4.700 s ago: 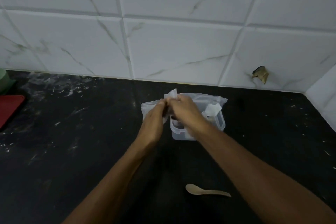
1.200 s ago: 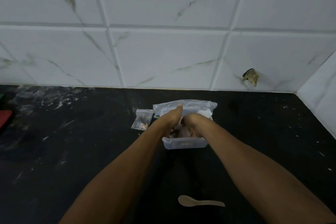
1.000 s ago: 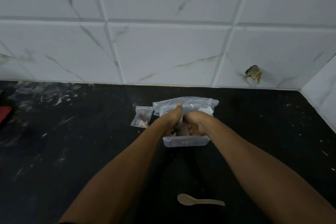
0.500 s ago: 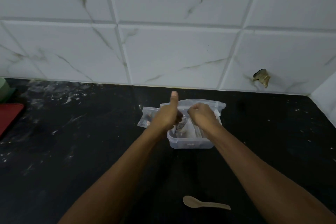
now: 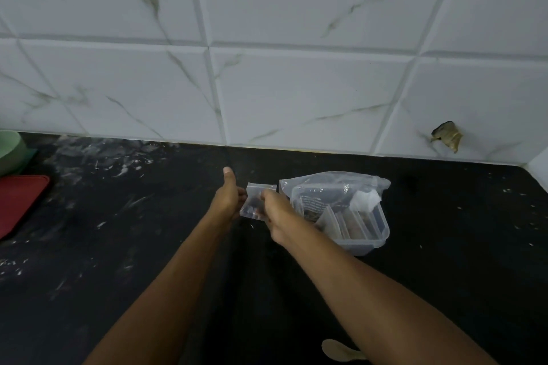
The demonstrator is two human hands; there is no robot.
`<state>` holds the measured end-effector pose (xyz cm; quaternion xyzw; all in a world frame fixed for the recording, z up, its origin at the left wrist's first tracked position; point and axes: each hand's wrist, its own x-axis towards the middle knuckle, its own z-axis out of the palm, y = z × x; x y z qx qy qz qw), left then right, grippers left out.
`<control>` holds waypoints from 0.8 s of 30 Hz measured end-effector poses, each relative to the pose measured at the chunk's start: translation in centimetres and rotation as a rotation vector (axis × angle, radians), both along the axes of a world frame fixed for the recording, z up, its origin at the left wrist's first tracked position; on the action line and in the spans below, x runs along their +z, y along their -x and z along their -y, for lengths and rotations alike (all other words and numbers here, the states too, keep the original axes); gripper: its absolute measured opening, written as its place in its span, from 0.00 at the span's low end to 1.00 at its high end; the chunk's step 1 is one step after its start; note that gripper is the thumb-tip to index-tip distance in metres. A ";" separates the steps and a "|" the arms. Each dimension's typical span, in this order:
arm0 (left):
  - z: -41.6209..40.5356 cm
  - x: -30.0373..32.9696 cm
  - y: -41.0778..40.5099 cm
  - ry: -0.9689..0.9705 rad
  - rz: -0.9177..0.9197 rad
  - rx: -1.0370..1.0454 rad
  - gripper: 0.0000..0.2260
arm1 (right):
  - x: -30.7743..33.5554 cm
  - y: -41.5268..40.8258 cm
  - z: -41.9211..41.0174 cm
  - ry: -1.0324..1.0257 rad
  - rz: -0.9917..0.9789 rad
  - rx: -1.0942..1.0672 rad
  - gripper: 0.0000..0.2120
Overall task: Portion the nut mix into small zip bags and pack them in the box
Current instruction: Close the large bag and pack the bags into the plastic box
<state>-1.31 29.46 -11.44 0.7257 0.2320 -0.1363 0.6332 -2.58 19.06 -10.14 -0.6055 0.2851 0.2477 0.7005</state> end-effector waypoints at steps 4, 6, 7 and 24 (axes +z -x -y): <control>0.9 -1.3 -1.3 0.058 -0.049 0.005 0.40 | -0.7 -1.6 -0.5 0.089 -0.005 0.032 0.09; 1.4 -1.2 -1.7 0.095 -0.070 0.016 0.39 | -1.5 -2.1 -0.8 0.091 0.004 -0.023 0.10; 1.6 -1.2 -1.9 0.125 -0.085 0.013 0.40 | -1.8 -2.4 -1.1 0.086 0.007 -0.048 0.11; 0.9 0.2 4.3 -0.038 0.255 -0.032 0.33 | 0.5 2.2 -0.8 -0.062 0.184 0.122 0.11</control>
